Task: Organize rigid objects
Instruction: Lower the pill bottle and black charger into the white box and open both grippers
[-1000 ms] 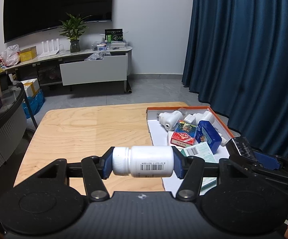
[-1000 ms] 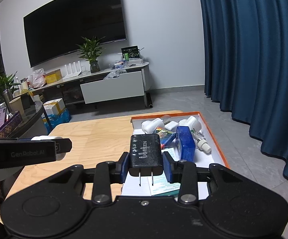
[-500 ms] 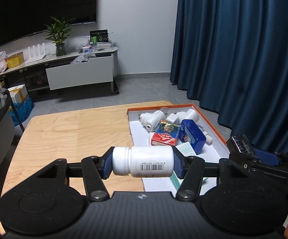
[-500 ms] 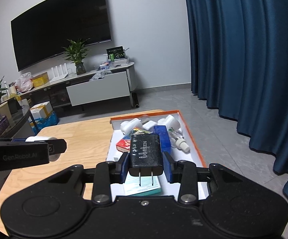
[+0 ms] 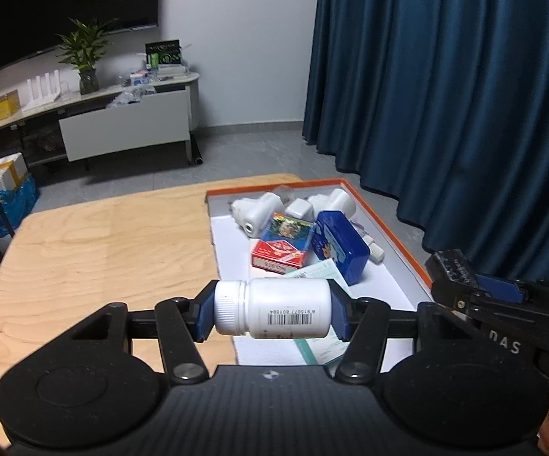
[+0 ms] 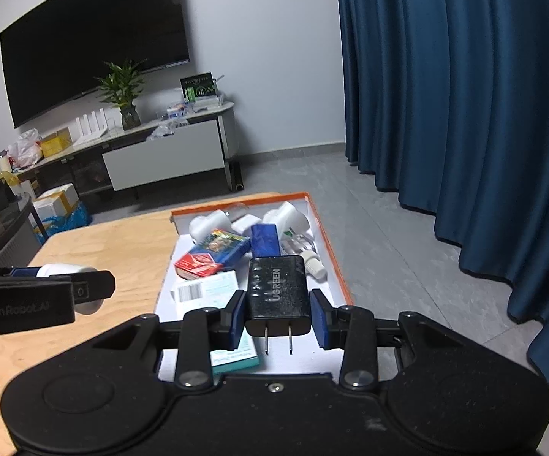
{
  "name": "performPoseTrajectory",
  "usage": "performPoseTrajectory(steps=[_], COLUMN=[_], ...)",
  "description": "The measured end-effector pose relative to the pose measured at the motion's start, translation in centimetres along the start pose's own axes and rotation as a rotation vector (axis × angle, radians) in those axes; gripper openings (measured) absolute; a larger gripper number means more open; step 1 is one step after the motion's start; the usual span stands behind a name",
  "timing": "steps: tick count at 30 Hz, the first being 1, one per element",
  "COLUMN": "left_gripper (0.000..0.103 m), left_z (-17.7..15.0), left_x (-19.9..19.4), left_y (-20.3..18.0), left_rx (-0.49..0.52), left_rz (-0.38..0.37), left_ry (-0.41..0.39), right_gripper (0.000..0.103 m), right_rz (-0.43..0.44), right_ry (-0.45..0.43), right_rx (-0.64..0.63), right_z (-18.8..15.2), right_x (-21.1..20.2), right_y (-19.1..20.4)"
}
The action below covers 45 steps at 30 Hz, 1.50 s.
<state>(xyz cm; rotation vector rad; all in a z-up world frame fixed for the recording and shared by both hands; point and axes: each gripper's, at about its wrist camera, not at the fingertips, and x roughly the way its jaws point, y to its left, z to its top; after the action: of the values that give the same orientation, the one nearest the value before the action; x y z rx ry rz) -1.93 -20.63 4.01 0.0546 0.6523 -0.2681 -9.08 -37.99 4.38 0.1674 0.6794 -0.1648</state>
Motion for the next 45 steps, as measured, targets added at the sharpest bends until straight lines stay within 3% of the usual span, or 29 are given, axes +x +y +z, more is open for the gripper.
performPoseTrajectory(steps=[21,25,34,41,45], left_gripper=[0.058,0.058,0.058,0.087,0.101], left_z=[1.3,1.8,2.2,2.6,2.8], left_x=[5.8,6.6,7.5,5.6,3.8], left_y=[-2.1,-2.8,-4.9,-5.0,-4.4], left_rx=[-0.017,-0.012,0.008,-0.002,-0.011], left_rz=[-0.061,-0.076,-0.113,-0.07,-0.002], left_ry=[0.055,0.051,0.063,0.036,0.018], right_gripper=[0.045,0.045,0.046,0.052,0.054], right_rz=[0.005,0.005,-0.081,-0.098,-0.088], right_ry=[0.072,0.046,0.006,-0.013,-0.015], right_rx=[-0.03,-0.01,-0.011,-0.005,-0.01], right_z=[1.8,2.3,3.0,2.9,2.8], right_x=[7.4,7.4,5.4,3.2,1.9], right_y=[-1.7,-2.4,-3.8,-4.1,-3.8])
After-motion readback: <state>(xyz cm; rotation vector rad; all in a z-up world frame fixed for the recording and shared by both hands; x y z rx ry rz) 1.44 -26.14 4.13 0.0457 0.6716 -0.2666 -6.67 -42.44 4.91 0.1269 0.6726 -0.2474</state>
